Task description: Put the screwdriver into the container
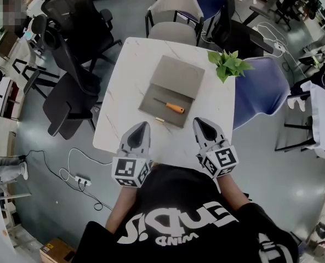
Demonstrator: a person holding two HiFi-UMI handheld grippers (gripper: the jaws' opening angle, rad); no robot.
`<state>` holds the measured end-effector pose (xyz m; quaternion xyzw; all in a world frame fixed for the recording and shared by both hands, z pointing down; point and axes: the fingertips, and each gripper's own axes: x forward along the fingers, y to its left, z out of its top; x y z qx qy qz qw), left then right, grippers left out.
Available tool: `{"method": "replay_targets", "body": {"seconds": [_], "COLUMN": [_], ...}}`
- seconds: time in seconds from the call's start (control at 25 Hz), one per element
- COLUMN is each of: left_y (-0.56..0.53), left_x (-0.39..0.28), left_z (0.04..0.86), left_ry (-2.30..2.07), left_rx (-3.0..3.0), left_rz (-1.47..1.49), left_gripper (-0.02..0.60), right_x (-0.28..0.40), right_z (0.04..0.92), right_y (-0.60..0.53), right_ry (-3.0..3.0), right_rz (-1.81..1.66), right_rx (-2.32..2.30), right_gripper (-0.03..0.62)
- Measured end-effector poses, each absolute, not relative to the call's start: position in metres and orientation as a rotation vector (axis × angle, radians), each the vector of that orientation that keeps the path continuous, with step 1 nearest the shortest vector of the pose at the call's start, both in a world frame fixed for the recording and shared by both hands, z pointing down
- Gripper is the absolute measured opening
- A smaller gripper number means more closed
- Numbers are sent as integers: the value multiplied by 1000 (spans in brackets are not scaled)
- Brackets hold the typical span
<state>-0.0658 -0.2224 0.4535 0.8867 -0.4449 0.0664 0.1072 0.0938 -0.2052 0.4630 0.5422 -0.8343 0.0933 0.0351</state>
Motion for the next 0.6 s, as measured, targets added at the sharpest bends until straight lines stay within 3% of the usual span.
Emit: {"method": "replay_targets", "body": {"seconds": [0.6], "left_y": [-229], "left_x": [-71], "left_z": [457], "left_ry": [-1332], "left_rx": [2588], "left_rz": [200], "left_gripper": [14], "right_x": [84], "right_z": [472], "right_y": [-211], "right_ry": [-2560], "right_rz": [316], "right_rx": [1618], "right_gripper": [12]}}
